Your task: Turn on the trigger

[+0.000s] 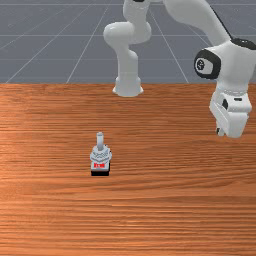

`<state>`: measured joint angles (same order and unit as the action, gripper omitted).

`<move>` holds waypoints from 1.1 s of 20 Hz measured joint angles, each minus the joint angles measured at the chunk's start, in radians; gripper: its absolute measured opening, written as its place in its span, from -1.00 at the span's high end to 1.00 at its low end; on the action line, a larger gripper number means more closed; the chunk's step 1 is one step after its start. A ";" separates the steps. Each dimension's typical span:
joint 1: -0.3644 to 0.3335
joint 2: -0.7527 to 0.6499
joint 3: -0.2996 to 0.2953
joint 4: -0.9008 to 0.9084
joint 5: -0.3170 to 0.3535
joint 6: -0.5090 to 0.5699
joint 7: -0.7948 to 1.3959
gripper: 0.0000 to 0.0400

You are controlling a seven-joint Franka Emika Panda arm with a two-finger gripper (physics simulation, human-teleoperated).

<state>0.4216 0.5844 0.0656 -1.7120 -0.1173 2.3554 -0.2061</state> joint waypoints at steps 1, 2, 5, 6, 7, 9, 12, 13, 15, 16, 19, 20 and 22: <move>0.004 -0.025 0.002 -0.043 -0.002 0.017 0.009 1.00; -0.002 -0.039 0.017 -0.059 0.019 -0.008 -0.003 1.00; 0.008 -0.154 0.038 -0.246 0.028 0.046 0.009 1.00; 0.021 -0.212 0.046 -0.338 0.029 0.080 0.033 1.00; 0.034 -0.272 0.059 -0.431 0.031 0.113 0.042 1.00; 0.062 -0.361 0.087 -0.564 0.036 0.157 0.044 1.00; 0.128 -0.449 0.069 -0.709 -0.108 0.273 0.304 1.00; 0.149 -0.424 0.089 -0.637 -0.092 0.064 0.310 1.00; 0.156 -0.511 0.082 -0.797 -0.221 0.313 0.437 1.00; 0.145 -0.512 0.099 -0.782 -0.015 0.238 0.365 1.00; 0.120 -0.560 0.081 -0.845 -0.003 0.256 0.340 1.00; 0.098 -0.602 0.062 -0.897 0.002 0.264 0.389 1.00; 0.029 -0.681 0.010 -0.994 0.008 0.284 0.314 1.00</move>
<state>0.4506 -0.0968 0.0756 -2.7062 -0.1097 2.6397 0.1078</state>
